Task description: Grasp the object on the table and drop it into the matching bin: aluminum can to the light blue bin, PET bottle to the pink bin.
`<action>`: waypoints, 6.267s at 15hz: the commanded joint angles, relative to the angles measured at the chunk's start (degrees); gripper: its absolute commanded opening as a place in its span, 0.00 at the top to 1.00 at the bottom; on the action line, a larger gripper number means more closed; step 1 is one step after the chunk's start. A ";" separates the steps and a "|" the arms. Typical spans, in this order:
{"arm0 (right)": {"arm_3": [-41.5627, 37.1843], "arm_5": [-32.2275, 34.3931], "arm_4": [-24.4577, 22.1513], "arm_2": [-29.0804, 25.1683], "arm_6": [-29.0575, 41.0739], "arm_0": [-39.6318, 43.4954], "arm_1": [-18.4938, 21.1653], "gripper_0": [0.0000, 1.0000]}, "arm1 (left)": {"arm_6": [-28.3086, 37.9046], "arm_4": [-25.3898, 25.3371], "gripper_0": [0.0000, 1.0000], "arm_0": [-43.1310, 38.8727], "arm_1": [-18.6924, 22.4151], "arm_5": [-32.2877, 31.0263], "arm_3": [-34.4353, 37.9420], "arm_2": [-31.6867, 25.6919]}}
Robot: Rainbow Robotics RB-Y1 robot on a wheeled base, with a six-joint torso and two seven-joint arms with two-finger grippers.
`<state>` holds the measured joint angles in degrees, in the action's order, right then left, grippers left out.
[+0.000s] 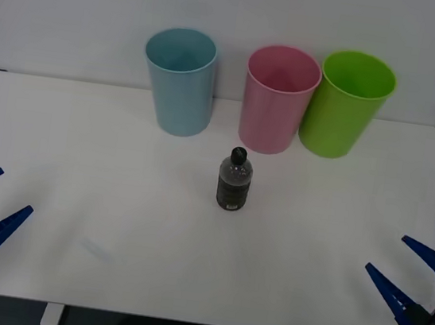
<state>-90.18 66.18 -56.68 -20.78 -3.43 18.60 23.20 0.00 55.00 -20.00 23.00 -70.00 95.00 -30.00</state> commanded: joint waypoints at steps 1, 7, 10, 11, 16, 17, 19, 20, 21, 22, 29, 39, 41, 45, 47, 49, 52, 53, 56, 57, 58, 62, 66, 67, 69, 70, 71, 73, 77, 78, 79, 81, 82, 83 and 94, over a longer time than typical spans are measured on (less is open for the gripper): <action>3.87 -0.35 -0.01 3.29 -2.02 -2.95 0.00 0.00 | 0.00 0.00 0.00 0.00 0.00 0.00 0.00 0.00; 7.30 -6.24 0.08 9.09 -11.87 -7.35 0.00 0.00 | 0.00 0.00 0.00 0.00 0.00 0.00 0.00 0.00; 7.91 -9.58 0.25 12.52 -13.01 -9.19 -0.09 0.00 | 0.00 0.00 0.00 0.00 0.00 0.00 0.00 0.00; 8.70 -9.85 0.43 13.40 -13.01 -10.16 -0.17 0.00 | 0.00 0.00 0.00 0.00 0.00 0.00 0.00 0.00; 14.24 -10.46 -0.36 15.86 -14.41 -16.31 -2.55 0.00 | 0.00 0.00 0.00 0.00 0.00 0.00 0.00 0.00; 15.47 -10.64 -0.89 16.12 -14.59 -17.72 -3.43 0.00 | 0.00 0.00 0.00 0.00 0.00 0.00 0.00 0.00; 17.32 -11.08 -2.03 16.30 -15.03 -19.74 -4.83 0.00 | 0.00 0.00 0.00 0.00 0.00 0.00 0.00 0.00; 18.02 -11.34 -2.56 16.48 -15.29 -20.71 -5.80 0.00 | 0.00 0.00 0.00 0.00 0.00 0.00 0.00 0.00; 18.20 -11.96 -2.91 16.83 -15.47 -21.32 -6.41 0.00 | 0.00 0.00 0.00 0.00 0.00 0.00 0.00 0.00; 18.20 -13.01 -2.91 18.06 -15.56 -21.76 -6.59 0.00 | 0.00 0.00 0.00 0.00 0.00 0.00 0.00 0.00; 18.28 -19.87 -2.38 25.18 -16.61 -24.93 -7.21 0.00 | 0.00 0.00 0.00 0.00 0.00 0.00 0.00 0.00; 30.85 -21.01 -2.12 28.52 -19.34 -35.56 -9.84 0.00 | 0.00 0.00 0.00 0.00 0.00 0.00 0.00 0.00; 33.49 -21.01 -2.12 28.69 -19.95 -37.76 -10.72 0.00 | 0.00 0.00 0.00 0.00 0.00 0.00 0.00 0.00; 37.80 -21.71 -2.21 29.04 -21.36 -41.27 -12.13 0.00 | 0.00 0.00 0.00 0.00 0.00 0.00 0.00 0.00; 38.32 -22.33 -2.21 29.13 -22.06 -41.71 -12.57 0.00 | 0.00 0.00 0.00 0.00 0.00 0.00 0.00 0.00; 38.32 -22.59 -2.21 29.31 -22.59 -41.71 -12.74 0.00 | 0.00 0.00 0.00 0.00 0.00 0.00 0.00 0.00; 38.32 -23.03 -2.21 29.40 -23.03 -41.62 -12.74 1.00 | 0.00 0.00 0.00 0.00 0.00 0.00 0.00 0.00; 38.32 -23.12 -2.21 29.40 -23.12 -41.62 -12.83 1.00 | 0.00 0.00 0.00 0.00 0.00 0.00 0.00 0.00; 38.24 -23.21 -2.21 29.40 -23.38 -41.71 -12.83 1.00 | 0.00 0.00 0.00 0.00 0.00 0.00 0.00 0.00; 38.24 -23.21 -2.21 29.48 -23.38 -41.80 -12.83 1.00 | 0.00 0.00 0.00 0.00 0.00 0.00 0.00 0.00; 38.24 -23.21 -2.21 29.40 -23.38 -41.80 -12.83 1.00 | 0.00 0.00 0.00 0.00 0.00 0.00 0.00 0.00; 37.09 -22.68 -2.03 29.40 -22.94 -41.71 -12.48 1.00 | 0.00 0.00 0.00 0.00 0.00 0.00 0.00 0.00; 31.47 -21.10 -1.06 29.40 -18.98 -39.87 -9.31 1.00 | 0.00 0.00 0.00 0.00 0.00 0.00 0.00 0.00; 29.01 -21.27 -1.06 29.31 -17.05 -38.90 -8.52 1.00 | 0.00 0.00 0.00 0.00 0.00 0.00 0.00 0.00; 23.03 -21.98 -1.15 29.04 -12.48 -36.53 -6.59 1.00 | 0.00 0.00 0.00 0.00 0.00 0.00 0.00 0.00; 21.01 -22.15 -1.06 29.04 -10.28 -36.09 -5.89 1.00 | 0.00 0.00 0.00 0.00 0.00 0.00 0.00 0.00; 18.81 -22.15 -1.06 28.69 -7.56 -35.82 -5.10 1.00 | 0.00 0.00 0.00 0.00 0.00 0.00 0.00 0.00; 15.38 -22.33 -1.06 27.73 -2.99 -35.82 -4.04 1.00 | 0.00 0.00 0.00 0.00 0.00 0.00 0.00 0.00; 9.14 -22.59 -1.06 26.14 5.80 -35.91 -1.58 1.00 | 0.00 0.00 0.00 0.00 0.00 0.00 0.00 0.00; 7.74 -22.59 -1.06 25.62 7.65 -35.91 -1.14 1.00 | 0.00 0.00 0.00 0.00 0.00 0.00 0.00 0.00; 6.07 -22.59 -1.06 25.00 9.93 -36.18 -0.44 1.00 | 0.00 0.00 0.00 0.00 0.00 0.00 0.00 0.00; 5.36 -22.68 -1.06 24.21 12.66 -38.37 0.62 1.00 | 0.00 0.00 0.00 0.00 0.00 0.00 0.00 0.00; 5.45 -23.03 -1.06 24.03 12.92 -39.60 1.06 1.00 | 0.00 0.00 0.00 0.00 0.00 0.00 0.00 0.00; 5.54 -23.38 -1.06 23.95 13.18 -40.92 1.67 1.00 | 0.00 0.00 0.00 0.00 0.00 0.00 0.00 0.00; 28.39 -24.61 -5.02 24.21 11.69 -64.65 4.40 1.00 | 0.00 0.00 0.00 0.00 0.00 0.00 0.00 0.00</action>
<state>-63.93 41.68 -61.01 3.35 8.81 -44.46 27.89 0.00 55.00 -20.00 23.00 -70.00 95.00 -30.00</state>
